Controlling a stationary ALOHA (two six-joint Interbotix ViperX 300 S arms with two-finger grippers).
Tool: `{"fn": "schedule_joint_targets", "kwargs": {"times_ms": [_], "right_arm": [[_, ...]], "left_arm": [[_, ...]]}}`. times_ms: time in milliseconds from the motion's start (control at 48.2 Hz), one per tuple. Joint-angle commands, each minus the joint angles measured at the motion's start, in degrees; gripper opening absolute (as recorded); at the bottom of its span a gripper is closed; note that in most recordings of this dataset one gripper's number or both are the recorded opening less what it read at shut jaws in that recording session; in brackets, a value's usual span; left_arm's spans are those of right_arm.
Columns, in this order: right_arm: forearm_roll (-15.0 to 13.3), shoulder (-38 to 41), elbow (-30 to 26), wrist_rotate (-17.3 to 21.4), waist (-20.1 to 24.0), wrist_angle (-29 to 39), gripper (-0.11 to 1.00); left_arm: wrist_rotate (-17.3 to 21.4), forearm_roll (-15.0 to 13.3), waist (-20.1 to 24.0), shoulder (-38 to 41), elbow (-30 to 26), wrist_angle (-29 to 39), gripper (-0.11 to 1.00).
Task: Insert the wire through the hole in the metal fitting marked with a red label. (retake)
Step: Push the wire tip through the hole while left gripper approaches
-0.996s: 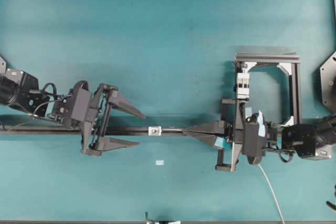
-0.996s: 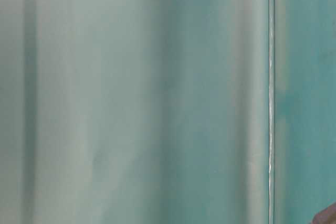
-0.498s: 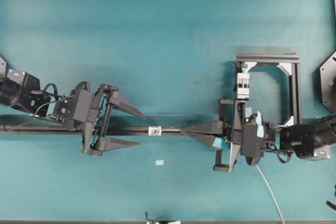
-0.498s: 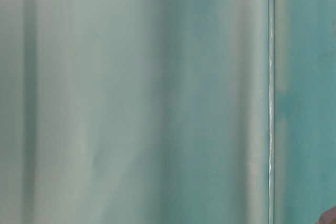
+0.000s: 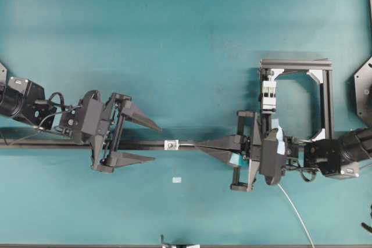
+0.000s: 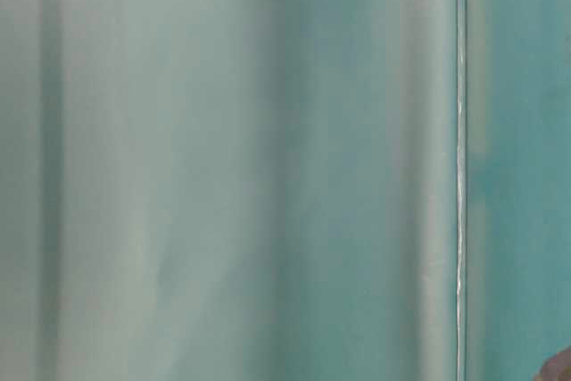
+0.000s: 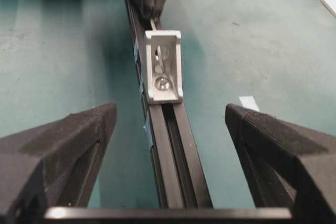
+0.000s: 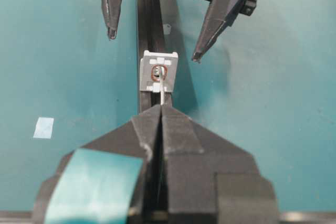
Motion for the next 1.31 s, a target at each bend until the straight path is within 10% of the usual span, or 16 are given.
{"fn": "schedule_joint_targets", "kwargs": {"times_ms": [0,1287], "right_arm": [[-0.26,-0.70,-0.97,-0.09,-0.62,-0.26,0.01],[-5.98,1.49,-5.19,-0.44,-4.83,2.46,0.01]], "left_arm": [[0.09,0.09,0.18,-0.79,-0.62,-0.26,0.57],[0.00,0.09,1.23,-0.88,-1.41,-0.18,0.57]]}}
